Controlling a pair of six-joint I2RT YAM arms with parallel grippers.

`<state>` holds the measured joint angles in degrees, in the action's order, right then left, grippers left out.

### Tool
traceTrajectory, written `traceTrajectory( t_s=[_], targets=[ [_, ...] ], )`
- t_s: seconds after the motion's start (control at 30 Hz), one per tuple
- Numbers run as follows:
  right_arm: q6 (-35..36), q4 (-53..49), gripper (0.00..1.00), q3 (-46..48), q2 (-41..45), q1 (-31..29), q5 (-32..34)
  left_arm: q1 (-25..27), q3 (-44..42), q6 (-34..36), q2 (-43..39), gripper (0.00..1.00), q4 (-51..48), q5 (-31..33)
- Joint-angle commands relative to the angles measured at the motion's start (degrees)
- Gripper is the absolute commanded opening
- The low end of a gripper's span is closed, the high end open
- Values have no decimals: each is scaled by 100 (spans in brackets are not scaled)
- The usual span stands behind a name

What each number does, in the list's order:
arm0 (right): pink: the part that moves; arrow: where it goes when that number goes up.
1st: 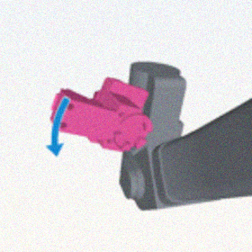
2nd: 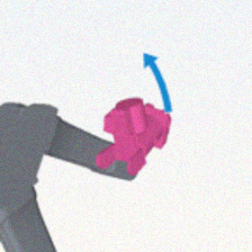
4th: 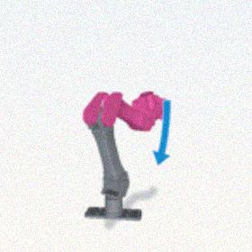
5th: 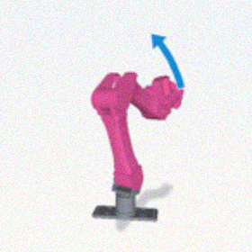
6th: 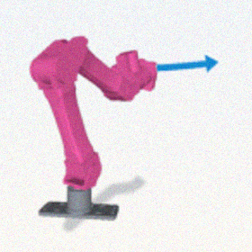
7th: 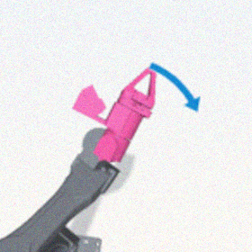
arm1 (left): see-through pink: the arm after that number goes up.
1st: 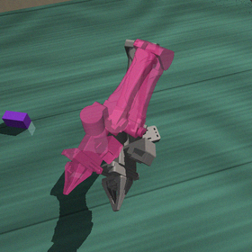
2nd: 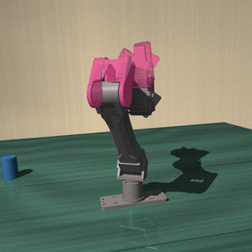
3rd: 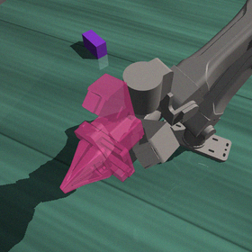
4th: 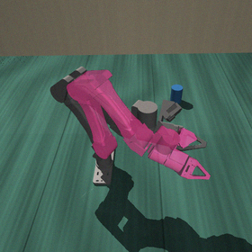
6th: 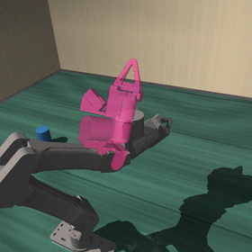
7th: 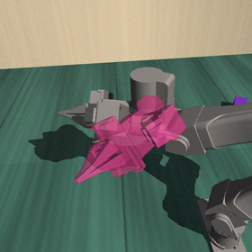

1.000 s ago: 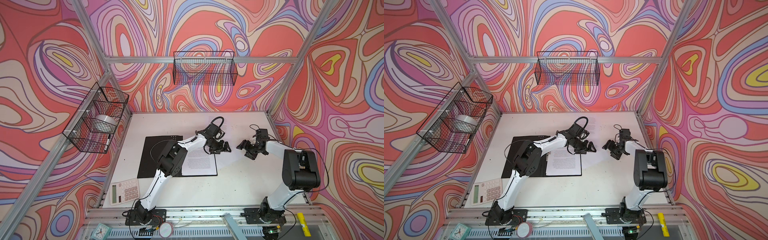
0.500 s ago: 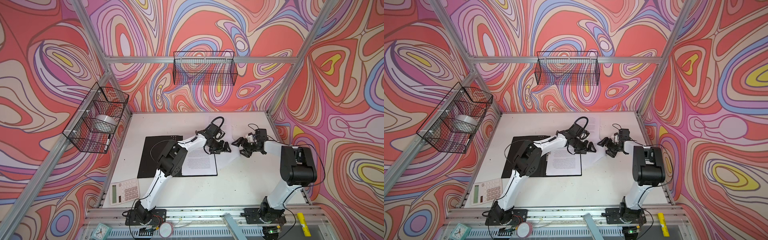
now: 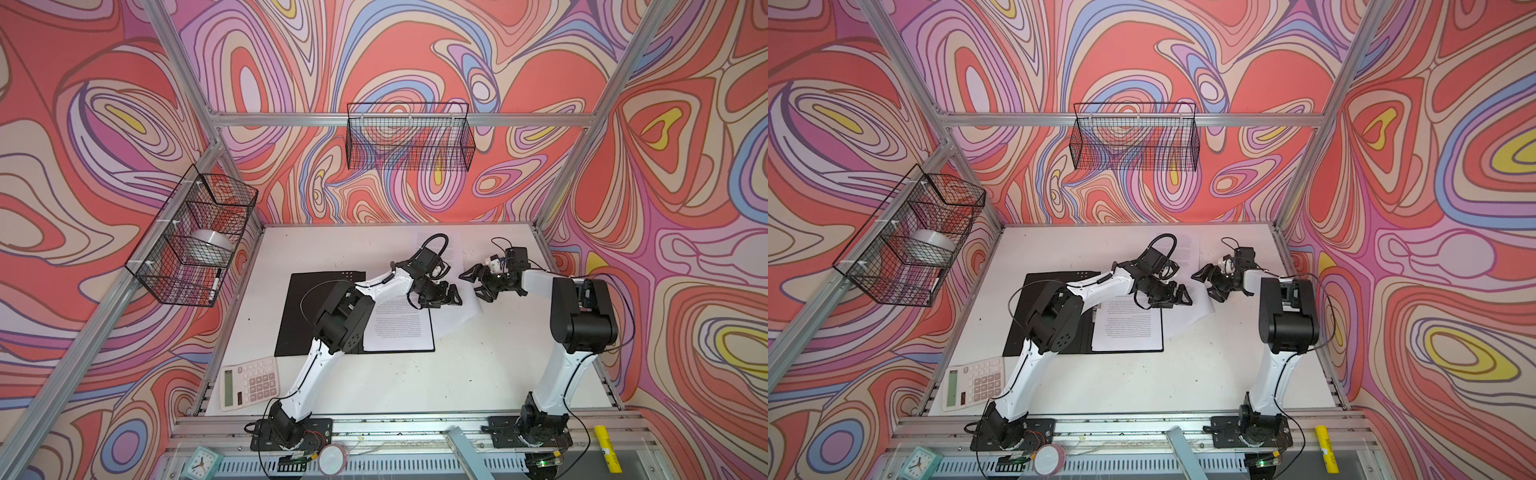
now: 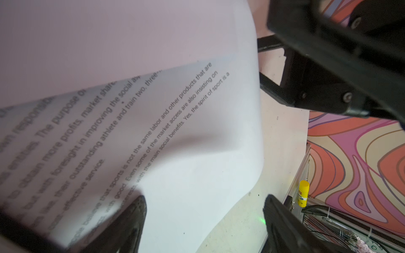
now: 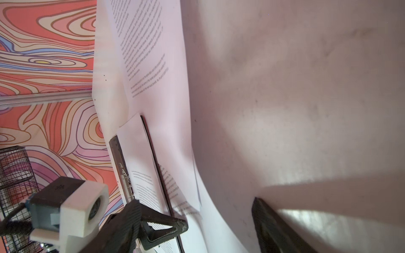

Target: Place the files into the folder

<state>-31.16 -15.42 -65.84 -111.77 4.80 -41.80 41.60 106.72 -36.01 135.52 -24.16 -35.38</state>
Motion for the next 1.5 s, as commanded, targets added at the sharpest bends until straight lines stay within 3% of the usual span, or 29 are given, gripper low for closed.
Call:
traceTrajectory(
  t_s=[0.0,0.5,0.7,0.9,1.13,1.47],
  targets=[
    [291,-637,81,63,6,-19,524,-47,-247,43,150,84,-500,317],
    [128,-362,73,-262,-49,-18,-662,-60,-301,45,132,84,-480,320],
    [154,-687,69,53,413,-19,-549,-82,-298,50,123,84,-486,325],
    [110,-635,56,-12,407,-5,-667,-91,-319,58,115,84,-502,327],
    [-65,-761,59,-775,-115,-6,-830,-91,-331,71,89,83,-519,355],
    [474,-1553,50,-774,-132,-9,-114,-117,-355,52,62,83,-475,331]
  ],
)
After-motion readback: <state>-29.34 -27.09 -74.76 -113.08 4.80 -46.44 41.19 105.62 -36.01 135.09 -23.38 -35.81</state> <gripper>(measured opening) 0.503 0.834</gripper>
